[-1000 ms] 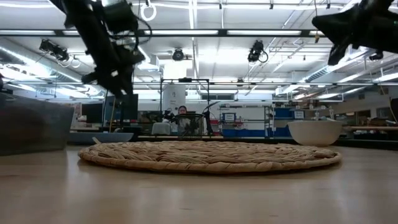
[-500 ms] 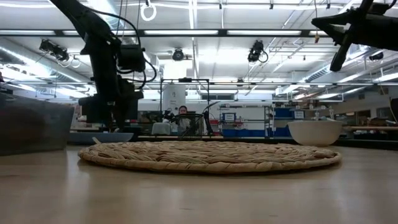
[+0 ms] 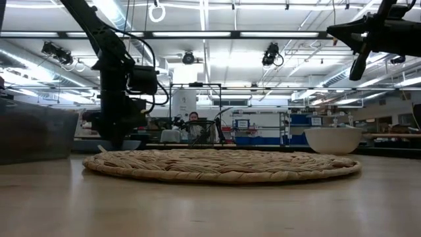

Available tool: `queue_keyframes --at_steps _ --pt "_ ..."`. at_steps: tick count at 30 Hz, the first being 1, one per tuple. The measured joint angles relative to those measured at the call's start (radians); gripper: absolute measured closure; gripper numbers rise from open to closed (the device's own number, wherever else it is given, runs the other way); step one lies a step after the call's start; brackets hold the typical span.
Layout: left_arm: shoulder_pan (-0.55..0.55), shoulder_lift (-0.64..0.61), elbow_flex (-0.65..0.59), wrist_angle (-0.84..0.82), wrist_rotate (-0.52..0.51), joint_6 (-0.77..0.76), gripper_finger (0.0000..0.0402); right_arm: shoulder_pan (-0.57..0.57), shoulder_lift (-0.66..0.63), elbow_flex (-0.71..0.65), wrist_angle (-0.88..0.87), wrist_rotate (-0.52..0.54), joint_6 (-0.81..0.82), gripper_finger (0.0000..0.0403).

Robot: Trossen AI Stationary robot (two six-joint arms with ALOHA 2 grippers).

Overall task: Arrange a breakfast setting
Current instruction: Put the blue plate on the brown placemat

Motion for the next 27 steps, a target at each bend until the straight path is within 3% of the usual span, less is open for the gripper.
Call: queue_keyframes --at_steps 5,12,20,24,27 --pt "-0.006 -0.011 0.014 -0.025 -0.024 0.013 0.0380 0.000 0.000 0.000 0.002 0.000 -0.004 0.0393" --pt "-0.131 -0.054 0.214 -0.219 -0.012 0.046 0.0383 0.000 0.000 0.000 0.005 -0.012 -0.077 0.0393" --pt "-0.537 -0.062 0.517 -0.398 0.042 0.154 0.0385 0.000 0.000 0.000 0.003 -0.089 -0.139 0.0393" --pt "-0.773 -0.062 0.568 -0.396 0.042 0.149 0.0385 0.000 0.000 0.000 -0.011 -0.089 -0.180 0.0393" --pt "-0.921 -0.049 0.567 -0.362 0.023 0.085 0.0385 0.003 0.002 0.029 -0.060 -0.178 -0.202 0.0393"
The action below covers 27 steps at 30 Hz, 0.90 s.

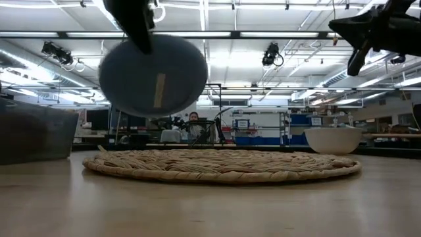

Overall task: Arrange a breakfast setting
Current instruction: Put the blue plate on the brown placemat

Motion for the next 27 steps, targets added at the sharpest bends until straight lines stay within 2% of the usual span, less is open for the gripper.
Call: queue_keyframes --at_steps 2,5,8,12,15,23,27 --pt "-0.078 0.028 0.000 0.024 -0.031 -0.038 0.0385 0.012 0.019 0.075 -0.098 -0.060 -0.008 0.0394" --pt "-0.149 0.100 0.000 0.075 -0.039 -0.042 0.0385 0.037 0.086 0.246 -0.328 -0.071 -0.043 0.0395" --pt "-0.173 0.187 -0.001 0.141 -0.028 0.006 0.0385 0.059 0.187 0.424 -0.552 -0.029 -0.115 0.0395" --pt "-0.175 0.270 -0.001 0.214 -0.032 0.070 0.0385 0.075 0.321 0.596 -0.781 0.060 -0.161 0.0394" --pt "-0.175 0.313 -0.001 0.254 -0.039 0.125 0.0385 0.082 0.409 0.681 -0.881 0.097 -0.165 0.0394" --pt "-0.221 0.356 0.000 0.265 -0.016 0.266 0.0384 0.138 0.590 0.842 -0.996 0.070 -0.139 0.0394" --pt "-0.241 0.356 0.000 0.253 -0.015 0.267 0.0384 0.154 0.652 0.892 -1.105 0.132 -0.081 0.0394"
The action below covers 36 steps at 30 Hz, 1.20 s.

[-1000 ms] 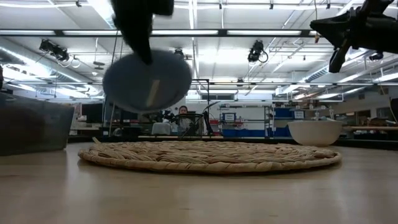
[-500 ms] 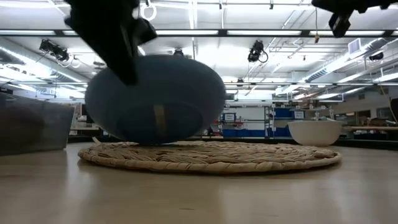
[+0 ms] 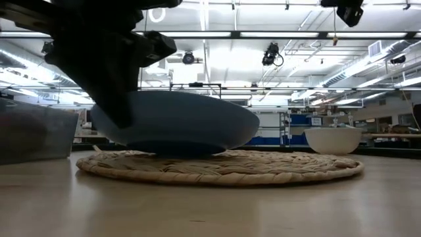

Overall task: Arrange a breakfast setting
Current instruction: Put the blue plate on the brown placemat

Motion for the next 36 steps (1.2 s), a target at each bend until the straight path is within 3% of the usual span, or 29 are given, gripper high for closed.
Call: queue_keyframes --at_steps 9,14,25,31,36 --pt "-0.009 -0.021 0.016 -0.056 0.002 0.035 0.0383 0.000 0.096 0.008 -0.123 0.125 0.118 0.0394" --pt "-0.014 -0.043 0.066 -0.105 -0.015 0.051 0.0383 -0.001 0.134 0.008 -0.122 0.138 0.105 0.0394" --pt "-0.070 -0.019 0.023 -0.109 -0.015 0.080 0.0381 -0.003 0.236 0.008 -0.145 0.186 0.114 0.0369" --pt "-0.061 -0.019 0.005 -0.057 -0.006 0.082 0.0349 -0.069 0.301 0.008 -0.267 0.161 0.230 0.0334" --pt "-0.045 -0.018 0.005 -0.067 0.081 0.099 0.0300 -0.209 0.336 0.008 -0.308 0.075 0.234 0.0303"
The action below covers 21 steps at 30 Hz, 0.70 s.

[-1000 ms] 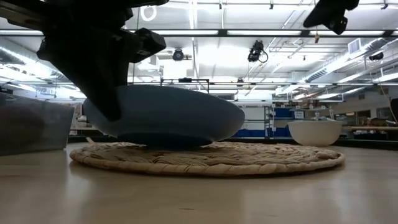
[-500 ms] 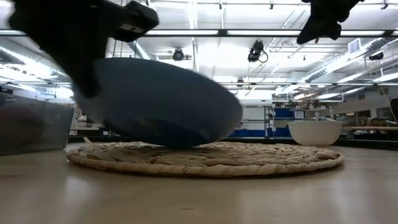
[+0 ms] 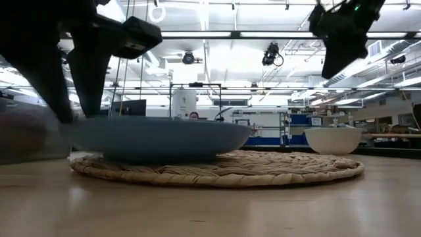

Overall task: Arrange a breakfast setting
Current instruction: Put the blue plate on the brown placemat, then put the white bowl on the brown placemat at the top of the blue plate

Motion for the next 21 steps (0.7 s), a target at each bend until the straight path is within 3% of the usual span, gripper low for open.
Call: queue_keyframes --at_steps 5,8,11,15,21 --pt "0.009 -0.055 0.022 -0.141 0.014 -0.053 0.0260 -0.186 0.060 0.000 0.015 -0.039 -0.063 0.0274" --pt "0.038 -0.137 0.067 -0.250 0.011 -0.131 0.0249 -0.289 0.129 0.000 0.053 -0.040 -0.137 0.0263" --pt "0.085 -0.241 0.071 -0.254 -0.015 -0.233 0.0249 -0.378 0.204 0.000 0.077 -0.018 -0.195 0.0258" --pt "0.168 -0.357 0.063 -0.165 -0.086 -0.333 0.0252 -0.497 0.269 0.000 0.073 -0.004 -0.239 0.0257" --pt "0.260 -0.441 0.009 0.090 -0.178 -0.318 0.0252 -0.594 0.306 -0.001 0.125 -0.054 -0.387 0.0250"
